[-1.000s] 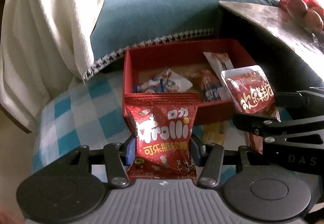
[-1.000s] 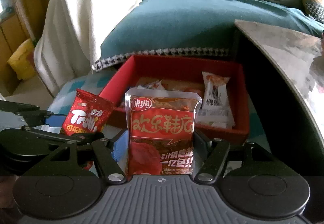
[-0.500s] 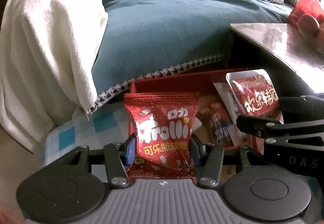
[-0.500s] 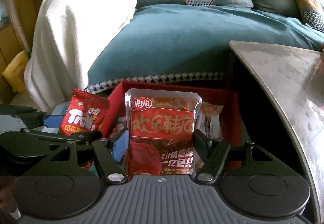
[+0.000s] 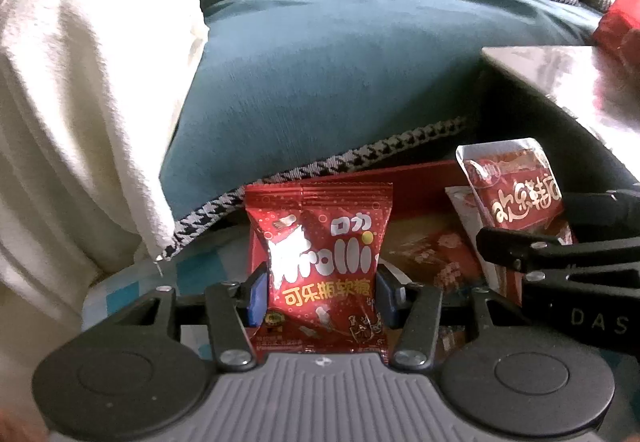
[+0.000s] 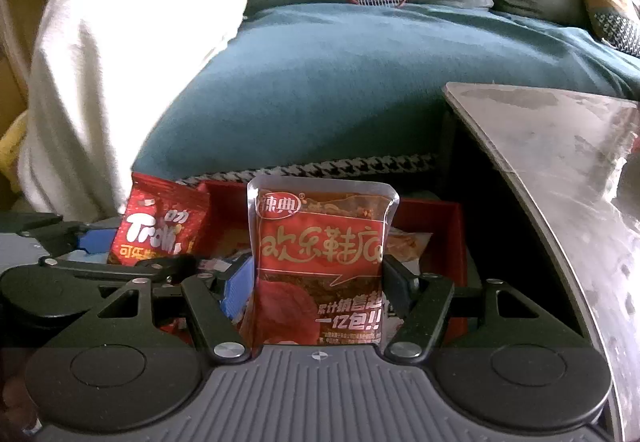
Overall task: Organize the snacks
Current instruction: 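Carry the Trolli bag and red pouch over the red box, then lower both bags into the red box and open both tools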
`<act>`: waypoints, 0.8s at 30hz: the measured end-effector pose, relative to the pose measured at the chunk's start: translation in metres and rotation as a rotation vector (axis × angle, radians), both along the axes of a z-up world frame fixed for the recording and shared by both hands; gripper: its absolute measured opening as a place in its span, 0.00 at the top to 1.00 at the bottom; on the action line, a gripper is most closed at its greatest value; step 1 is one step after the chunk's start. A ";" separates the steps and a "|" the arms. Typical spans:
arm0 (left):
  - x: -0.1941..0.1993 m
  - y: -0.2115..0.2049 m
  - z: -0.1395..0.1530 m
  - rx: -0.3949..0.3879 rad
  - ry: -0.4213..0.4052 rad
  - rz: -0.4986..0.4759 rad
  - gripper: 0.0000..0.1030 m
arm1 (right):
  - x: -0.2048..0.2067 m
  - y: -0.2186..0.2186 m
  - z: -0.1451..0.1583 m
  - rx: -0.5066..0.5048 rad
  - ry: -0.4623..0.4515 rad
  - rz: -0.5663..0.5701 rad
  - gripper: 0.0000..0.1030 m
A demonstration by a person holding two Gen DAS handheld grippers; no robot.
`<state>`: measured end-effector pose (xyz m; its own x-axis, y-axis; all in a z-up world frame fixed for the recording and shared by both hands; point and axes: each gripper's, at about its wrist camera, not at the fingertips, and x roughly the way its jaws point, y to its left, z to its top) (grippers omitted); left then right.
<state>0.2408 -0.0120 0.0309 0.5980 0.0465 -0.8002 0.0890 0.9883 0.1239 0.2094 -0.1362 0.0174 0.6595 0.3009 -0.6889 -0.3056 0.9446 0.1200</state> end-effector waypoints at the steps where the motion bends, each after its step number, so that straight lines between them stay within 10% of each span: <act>1: 0.003 -0.001 -0.004 0.004 0.006 0.002 0.55 | 0.004 0.001 -0.003 -0.005 0.006 0.000 0.29; 24: 0.026 -0.012 -0.061 0.059 0.117 0.000 0.55 | 0.043 0.010 -0.056 -0.106 0.136 -0.002 0.28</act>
